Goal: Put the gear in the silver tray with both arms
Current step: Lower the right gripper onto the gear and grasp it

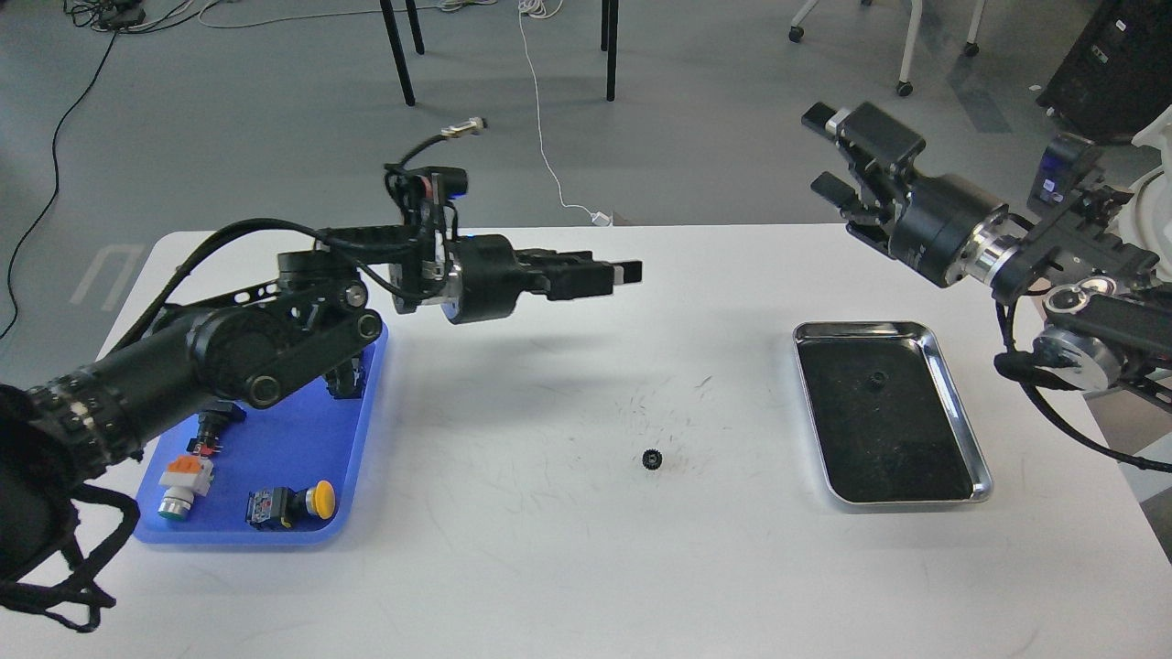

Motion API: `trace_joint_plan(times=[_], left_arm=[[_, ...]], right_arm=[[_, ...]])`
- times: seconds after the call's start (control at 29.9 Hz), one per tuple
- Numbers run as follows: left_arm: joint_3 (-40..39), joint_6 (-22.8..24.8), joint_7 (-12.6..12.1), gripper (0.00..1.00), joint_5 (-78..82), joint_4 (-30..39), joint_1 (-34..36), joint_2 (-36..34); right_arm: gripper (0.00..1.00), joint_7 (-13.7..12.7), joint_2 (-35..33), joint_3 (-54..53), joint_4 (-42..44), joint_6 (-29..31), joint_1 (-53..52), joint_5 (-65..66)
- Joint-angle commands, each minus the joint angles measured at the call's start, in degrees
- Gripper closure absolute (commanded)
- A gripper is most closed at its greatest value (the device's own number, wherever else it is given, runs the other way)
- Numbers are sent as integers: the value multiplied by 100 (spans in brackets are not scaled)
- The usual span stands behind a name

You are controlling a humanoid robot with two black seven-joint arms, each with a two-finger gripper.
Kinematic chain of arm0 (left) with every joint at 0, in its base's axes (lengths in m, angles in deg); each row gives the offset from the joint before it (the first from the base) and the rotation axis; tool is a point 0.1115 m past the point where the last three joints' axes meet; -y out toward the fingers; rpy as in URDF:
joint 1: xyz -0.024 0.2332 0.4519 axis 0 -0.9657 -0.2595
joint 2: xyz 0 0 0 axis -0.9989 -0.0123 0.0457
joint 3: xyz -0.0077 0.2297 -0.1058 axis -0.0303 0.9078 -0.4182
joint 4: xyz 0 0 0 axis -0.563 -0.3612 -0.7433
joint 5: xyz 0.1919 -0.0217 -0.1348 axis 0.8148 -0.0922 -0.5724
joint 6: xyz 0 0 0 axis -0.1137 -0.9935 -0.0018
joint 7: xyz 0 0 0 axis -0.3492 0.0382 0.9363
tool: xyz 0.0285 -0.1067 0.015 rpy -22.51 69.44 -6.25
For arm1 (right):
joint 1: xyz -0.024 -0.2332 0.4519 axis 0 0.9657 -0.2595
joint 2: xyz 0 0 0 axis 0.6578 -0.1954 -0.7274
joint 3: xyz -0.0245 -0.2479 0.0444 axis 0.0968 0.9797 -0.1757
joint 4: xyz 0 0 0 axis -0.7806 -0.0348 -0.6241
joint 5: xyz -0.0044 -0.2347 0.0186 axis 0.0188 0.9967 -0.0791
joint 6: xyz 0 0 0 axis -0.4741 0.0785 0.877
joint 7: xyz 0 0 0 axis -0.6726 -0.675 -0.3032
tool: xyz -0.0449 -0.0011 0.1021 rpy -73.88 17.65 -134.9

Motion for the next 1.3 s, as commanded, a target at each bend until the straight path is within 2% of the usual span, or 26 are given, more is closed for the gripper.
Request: trace_joint_plan(times=[0.0,0.13,0.27,0.37,0.5,0.67,0.9,1.07,1.2,1.27], left_arm=[[-846,-33,2,3,-1755,546,-919,-517],[-2446,-85,2,2,-1977,1065,-2246,-448],[-3125,-86,2,2,-2012,1294,-2898,-298],[-3283,-68,2,2,-2126,1347,-3118,-280],[-3337,-77,2,2,-2171,1435,-3154,-245],[-3345,-68,2,2,-2206,1479,-3145,-210],[-3345,-50,2,2,-2206,1550,-3163,-210],[-3345,-50,2,2,-2206,1550,-3163,-201],[-3345,-59,2,2,-2206,1576,-3242,-201],[-3345,-50,2,2,-2206,1576,-3251,-192]], right_arm=[[1,0,-82,519,-24,167,-174,1645],[1,0,250,1580,2,176,-840,2578],[1,0,996,2907,99,176,-1877,2747],[1,0,1734,3506,265,176,-2344,2756],[1,0,2719,3929,652,176,-2468,2930],[1,0,3538,4351,969,176,-2504,3160],[4,0,3899,4492,1171,62,-2346,3151],[8,0,4075,4536,1241,-360,-2144,3142],[18,0,4286,4765,1496,-536,-2029,3142],[20,0,4339,4782,1514,-545,-2020,3142]])
